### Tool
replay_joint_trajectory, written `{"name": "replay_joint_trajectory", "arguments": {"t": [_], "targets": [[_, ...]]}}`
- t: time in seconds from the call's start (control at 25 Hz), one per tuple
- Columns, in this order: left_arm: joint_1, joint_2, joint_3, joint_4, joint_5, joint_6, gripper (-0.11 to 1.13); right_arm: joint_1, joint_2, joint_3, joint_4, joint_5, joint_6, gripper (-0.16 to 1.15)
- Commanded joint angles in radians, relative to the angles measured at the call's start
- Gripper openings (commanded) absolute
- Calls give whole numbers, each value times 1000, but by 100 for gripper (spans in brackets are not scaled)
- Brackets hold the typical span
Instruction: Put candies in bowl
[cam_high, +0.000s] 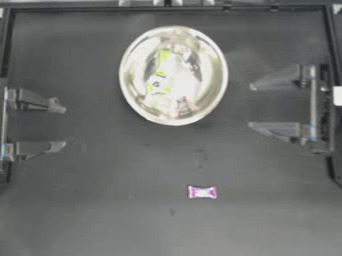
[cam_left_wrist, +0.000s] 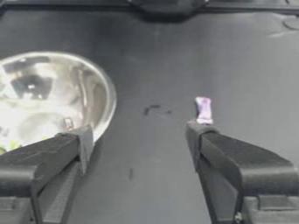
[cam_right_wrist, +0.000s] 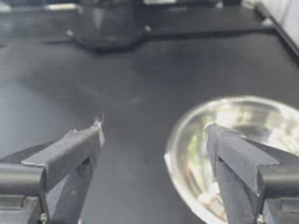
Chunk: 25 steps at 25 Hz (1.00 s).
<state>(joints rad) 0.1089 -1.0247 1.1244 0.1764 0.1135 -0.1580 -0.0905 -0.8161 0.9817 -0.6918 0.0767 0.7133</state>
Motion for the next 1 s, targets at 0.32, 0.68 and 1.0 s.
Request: {"name": "replay_joint_trajectory", "arguments": {"t": [0.32,0.68,1.0], "targets": [[-5,-34,-20,5,2,0,96,87,-43,26,54,77,0,98],[-5,-34,-15,5,3,0,96,235,140,-121,115,348,-8,98],[-5,-32,-15,2,3,-2,96,291,282,-213,202,440,-49,98]]}}
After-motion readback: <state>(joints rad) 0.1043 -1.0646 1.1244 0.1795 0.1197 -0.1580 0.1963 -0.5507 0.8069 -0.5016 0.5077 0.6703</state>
